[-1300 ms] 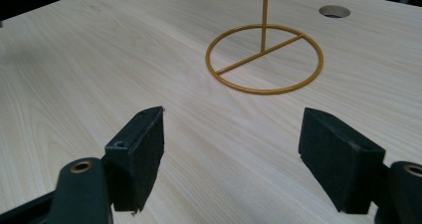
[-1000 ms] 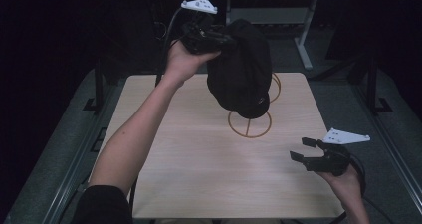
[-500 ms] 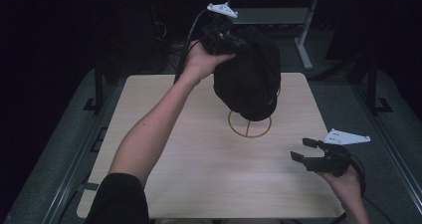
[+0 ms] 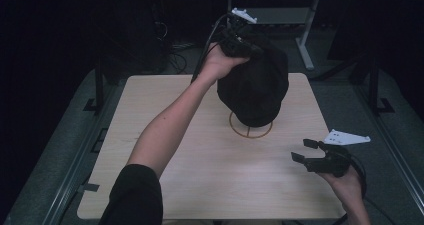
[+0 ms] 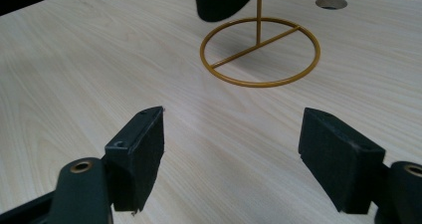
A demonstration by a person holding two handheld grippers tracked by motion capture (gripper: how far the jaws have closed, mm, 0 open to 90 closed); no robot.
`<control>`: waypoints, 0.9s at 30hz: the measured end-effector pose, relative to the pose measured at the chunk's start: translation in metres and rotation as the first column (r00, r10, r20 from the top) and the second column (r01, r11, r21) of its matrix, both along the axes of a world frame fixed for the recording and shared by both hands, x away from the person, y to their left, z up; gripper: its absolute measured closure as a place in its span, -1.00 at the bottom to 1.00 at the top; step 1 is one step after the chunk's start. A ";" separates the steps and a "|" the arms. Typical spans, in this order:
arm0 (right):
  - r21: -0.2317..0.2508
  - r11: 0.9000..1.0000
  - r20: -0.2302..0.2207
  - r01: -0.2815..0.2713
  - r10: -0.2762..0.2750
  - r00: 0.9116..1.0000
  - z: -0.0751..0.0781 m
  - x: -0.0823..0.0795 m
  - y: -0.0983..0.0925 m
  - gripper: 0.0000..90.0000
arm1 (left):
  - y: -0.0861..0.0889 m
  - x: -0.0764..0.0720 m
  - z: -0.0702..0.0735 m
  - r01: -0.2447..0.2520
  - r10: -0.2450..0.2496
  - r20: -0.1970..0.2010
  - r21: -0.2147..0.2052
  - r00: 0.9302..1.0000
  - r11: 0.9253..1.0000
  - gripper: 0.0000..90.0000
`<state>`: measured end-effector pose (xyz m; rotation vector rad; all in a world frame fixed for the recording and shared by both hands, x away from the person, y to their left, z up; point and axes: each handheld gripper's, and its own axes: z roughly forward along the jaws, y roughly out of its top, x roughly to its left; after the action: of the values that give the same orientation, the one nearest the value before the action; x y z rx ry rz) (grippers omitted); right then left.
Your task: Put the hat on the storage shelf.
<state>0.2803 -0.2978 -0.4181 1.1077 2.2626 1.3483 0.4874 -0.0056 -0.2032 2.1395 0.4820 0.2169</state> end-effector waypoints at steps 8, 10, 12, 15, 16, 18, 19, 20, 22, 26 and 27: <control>-0.010 1.000 -0.006 -0.002 0.002 1.000 -0.004 0.000 0.001 -0.43 | -0.011 0.016 -0.019 -0.034 0.038 -0.087 0.049 0.995 0.998 0.42; -0.011 1.000 -0.006 -0.003 0.003 1.000 -0.004 0.000 0.001 -0.43 | -0.010 0.015 -0.018 -0.045 0.048 -0.087 0.038 0.995 0.998 0.32; -0.012 1.000 -0.007 0.001 -0.001 1.000 -0.004 -0.001 0.001 -0.43 | -0.010 0.014 -0.018 -0.047 0.051 -0.079 0.055 0.996 0.997 0.24; -0.013 1.000 -0.005 0.003 -0.003 1.000 -0.004 0.000 0.001 -0.43 | -0.009 0.013 -0.017 -0.043 0.046 -0.080 0.044 0.996 0.998 0.17; -0.015 1.000 -0.004 0.001 -0.001 1.000 -0.004 0.000 0.001 -0.43 | -0.009 0.012 -0.017 -0.040 0.043 -0.079 0.042 0.996 0.998 0.17; -0.018 1.000 -0.006 0.000 -0.001 1.000 -0.004 0.000 0.001 -0.43 | -0.008 0.011 -0.016 -0.039 0.042 -0.077 0.042 0.996 0.998 0.12; -0.019 1.000 -0.006 0.000 0.000 1.000 -0.005 0.000 0.001 -0.43 | -0.009 0.010 -0.016 -0.042 0.045 -0.074 0.042 0.996 0.998 0.10; -0.020 1.000 -0.006 0.000 0.000 1.000 -0.005 0.000 0.001 -0.43 | -0.008 0.010 -0.015 -0.040 0.043 -0.072 0.046 0.996 0.998 0.09; -0.021 1.000 -0.009 0.001 -0.001 1.000 -0.005 0.000 0.002 -0.43 | -0.008 0.009 -0.015 -0.040 0.043 -0.070 0.049 0.997 0.998 0.07; -0.024 1.000 -0.010 0.001 -0.001 1.000 -0.006 0.000 0.002 -0.43 | -0.008 0.010 -0.016 -0.041 0.045 -0.072 0.060 0.996 0.997 0.00; -0.024 1.000 -0.010 0.001 -0.001 1.000 -0.006 0.000 0.002 -0.43 | -0.008 0.010 -0.016 -0.038 0.043 -0.073 0.066 0.996 0.997 0.00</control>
<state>0.2805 -0.2955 -0.4238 1.1100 2.2794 1.3145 0.4972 -0.0136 -0.2192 2.2082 0.5684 0.1786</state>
